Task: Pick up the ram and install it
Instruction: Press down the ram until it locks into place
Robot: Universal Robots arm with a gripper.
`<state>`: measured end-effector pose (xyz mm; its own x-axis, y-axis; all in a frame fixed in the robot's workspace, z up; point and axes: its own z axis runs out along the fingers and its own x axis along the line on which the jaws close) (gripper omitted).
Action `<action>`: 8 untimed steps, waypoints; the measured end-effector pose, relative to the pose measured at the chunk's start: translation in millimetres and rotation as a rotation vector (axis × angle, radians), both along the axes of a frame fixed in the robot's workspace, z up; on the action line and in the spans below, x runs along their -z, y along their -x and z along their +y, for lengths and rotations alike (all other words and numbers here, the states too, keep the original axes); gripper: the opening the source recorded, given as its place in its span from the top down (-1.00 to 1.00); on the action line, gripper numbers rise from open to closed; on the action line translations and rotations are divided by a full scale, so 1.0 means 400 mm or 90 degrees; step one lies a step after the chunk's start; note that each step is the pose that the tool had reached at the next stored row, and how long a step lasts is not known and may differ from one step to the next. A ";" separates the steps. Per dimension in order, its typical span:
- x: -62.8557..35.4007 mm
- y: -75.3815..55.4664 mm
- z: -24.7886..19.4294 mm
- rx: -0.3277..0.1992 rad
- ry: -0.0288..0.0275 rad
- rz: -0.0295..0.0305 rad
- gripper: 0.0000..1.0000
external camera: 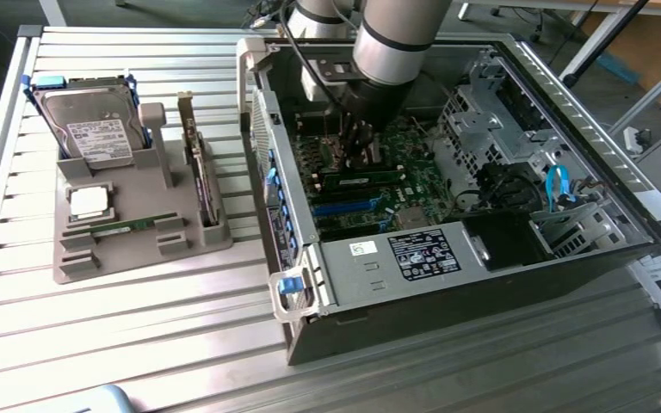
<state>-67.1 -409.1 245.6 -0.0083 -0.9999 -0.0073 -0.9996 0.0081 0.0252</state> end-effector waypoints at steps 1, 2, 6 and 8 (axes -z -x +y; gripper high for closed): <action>0.000 0.005 0.000 0.000 0.0000 0.0000 0.79; 0.000 0.009 0.000 0.000 0.0000 0.0000 0.79; 0.004 0.021 0.000 0.000 0.0001 0.0000 0.79; 0.007 0.023 0.000 0.000 0.0000 0.0000 0.79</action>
<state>-76.4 -409.1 242.8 -0.0083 -0.9999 -0.0073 -0.9996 0.0081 0.0252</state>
